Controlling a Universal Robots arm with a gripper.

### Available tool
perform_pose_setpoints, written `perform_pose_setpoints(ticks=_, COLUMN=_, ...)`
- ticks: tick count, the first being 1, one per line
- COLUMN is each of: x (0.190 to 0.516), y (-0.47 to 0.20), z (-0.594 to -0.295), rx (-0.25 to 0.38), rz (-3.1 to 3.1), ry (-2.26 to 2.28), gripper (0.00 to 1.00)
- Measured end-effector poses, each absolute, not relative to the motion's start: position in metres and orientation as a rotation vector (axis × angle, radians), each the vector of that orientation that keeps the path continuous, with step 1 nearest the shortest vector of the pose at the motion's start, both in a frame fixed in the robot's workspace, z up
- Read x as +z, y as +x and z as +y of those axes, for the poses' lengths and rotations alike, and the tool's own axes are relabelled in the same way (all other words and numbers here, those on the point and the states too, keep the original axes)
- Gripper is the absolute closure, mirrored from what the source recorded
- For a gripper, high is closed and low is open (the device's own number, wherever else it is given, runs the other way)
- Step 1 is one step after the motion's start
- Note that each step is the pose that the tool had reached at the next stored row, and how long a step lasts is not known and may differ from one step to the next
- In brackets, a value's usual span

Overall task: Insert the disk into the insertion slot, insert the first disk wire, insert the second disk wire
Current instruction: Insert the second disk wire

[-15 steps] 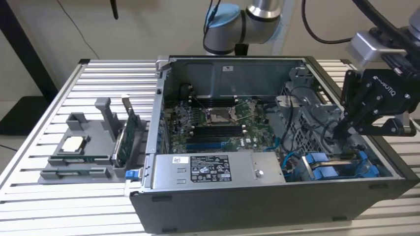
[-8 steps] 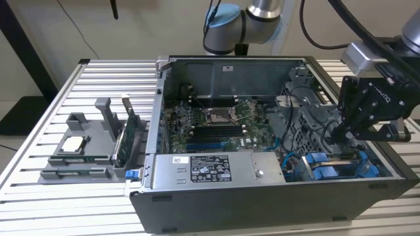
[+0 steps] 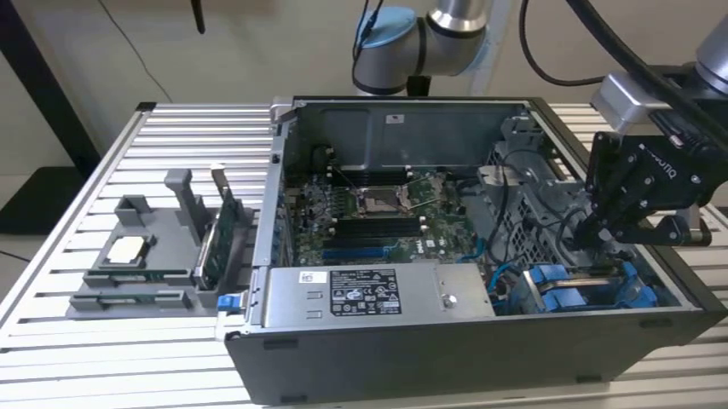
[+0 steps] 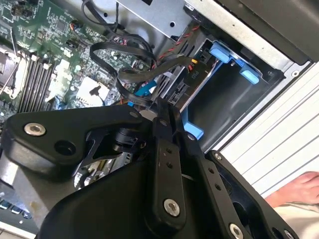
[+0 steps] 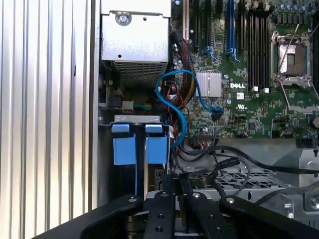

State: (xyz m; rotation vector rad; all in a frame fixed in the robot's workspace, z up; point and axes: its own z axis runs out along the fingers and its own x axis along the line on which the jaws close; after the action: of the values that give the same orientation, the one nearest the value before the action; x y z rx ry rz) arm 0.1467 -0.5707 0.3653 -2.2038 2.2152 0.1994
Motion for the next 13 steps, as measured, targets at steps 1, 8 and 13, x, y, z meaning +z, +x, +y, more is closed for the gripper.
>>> perform_pose_setpoints(ticks=1, x=0.3652, y=0.1467, z=-0.5707, rx=0.199, rz=2.215, ry=-2.204, gripper=0.84)
perform_pose_setpoints(ticks=8, x=0.3611, y=0.1466, z=-0.5707, rx=0.187, rz=2.210, ry=-2.199, gripper=0.84)
perform_pose_setpoints(ticks=13, x=0.3571, y=0.1467, z=-0.5711, rx=0.179, rz=2.206, ry=-2.197, gripper=0.84)
